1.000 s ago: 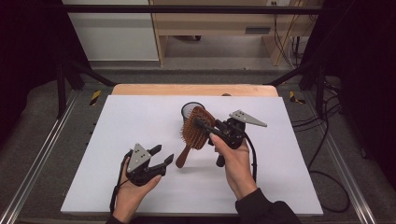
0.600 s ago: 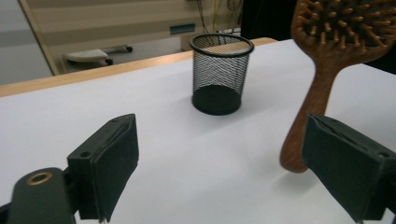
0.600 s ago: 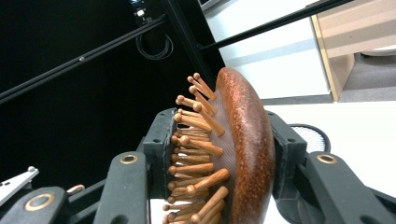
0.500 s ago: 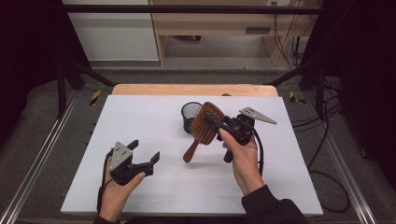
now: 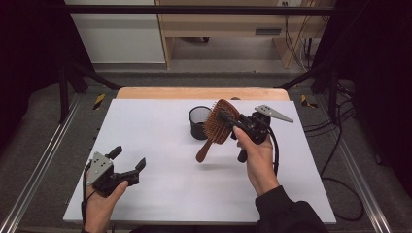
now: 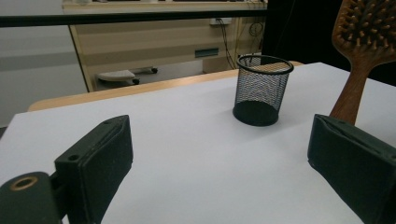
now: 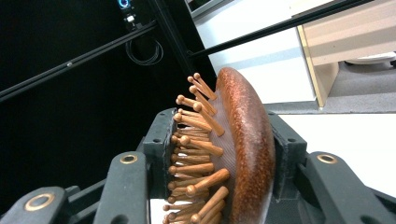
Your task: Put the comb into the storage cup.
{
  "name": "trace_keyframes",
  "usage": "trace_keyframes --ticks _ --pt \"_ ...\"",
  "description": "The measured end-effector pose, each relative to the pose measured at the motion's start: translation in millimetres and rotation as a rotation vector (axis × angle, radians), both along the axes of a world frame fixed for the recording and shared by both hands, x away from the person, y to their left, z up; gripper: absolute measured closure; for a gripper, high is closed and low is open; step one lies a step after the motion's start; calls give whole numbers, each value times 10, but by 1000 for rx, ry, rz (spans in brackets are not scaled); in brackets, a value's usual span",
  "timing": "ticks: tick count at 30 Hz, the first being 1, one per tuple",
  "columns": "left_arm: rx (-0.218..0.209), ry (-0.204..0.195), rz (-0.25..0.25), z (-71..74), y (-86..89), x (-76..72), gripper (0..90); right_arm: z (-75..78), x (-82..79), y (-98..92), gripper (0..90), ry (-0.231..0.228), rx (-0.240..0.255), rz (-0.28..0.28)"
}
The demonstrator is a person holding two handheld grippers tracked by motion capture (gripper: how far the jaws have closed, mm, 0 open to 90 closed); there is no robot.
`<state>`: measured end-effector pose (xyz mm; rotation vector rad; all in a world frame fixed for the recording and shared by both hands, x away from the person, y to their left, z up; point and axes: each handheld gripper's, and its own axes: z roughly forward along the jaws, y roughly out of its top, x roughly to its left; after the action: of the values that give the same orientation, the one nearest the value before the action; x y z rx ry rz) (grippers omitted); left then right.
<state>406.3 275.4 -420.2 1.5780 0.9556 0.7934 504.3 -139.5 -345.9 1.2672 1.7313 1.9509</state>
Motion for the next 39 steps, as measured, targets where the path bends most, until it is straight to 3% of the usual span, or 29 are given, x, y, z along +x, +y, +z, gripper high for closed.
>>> trace_keyframes --ticks 4,10,39 --pt "-3 -1 12 -19 114 -25 71 31 48 -13 519 2 -1 -7" --pt "-45 3 46 -38 238 3 70 113 114 -25 519 -8 -1 -15" --pt "-28 -12 40 -68 229 15 66 389 283 -26 518 -33 -22 -29"
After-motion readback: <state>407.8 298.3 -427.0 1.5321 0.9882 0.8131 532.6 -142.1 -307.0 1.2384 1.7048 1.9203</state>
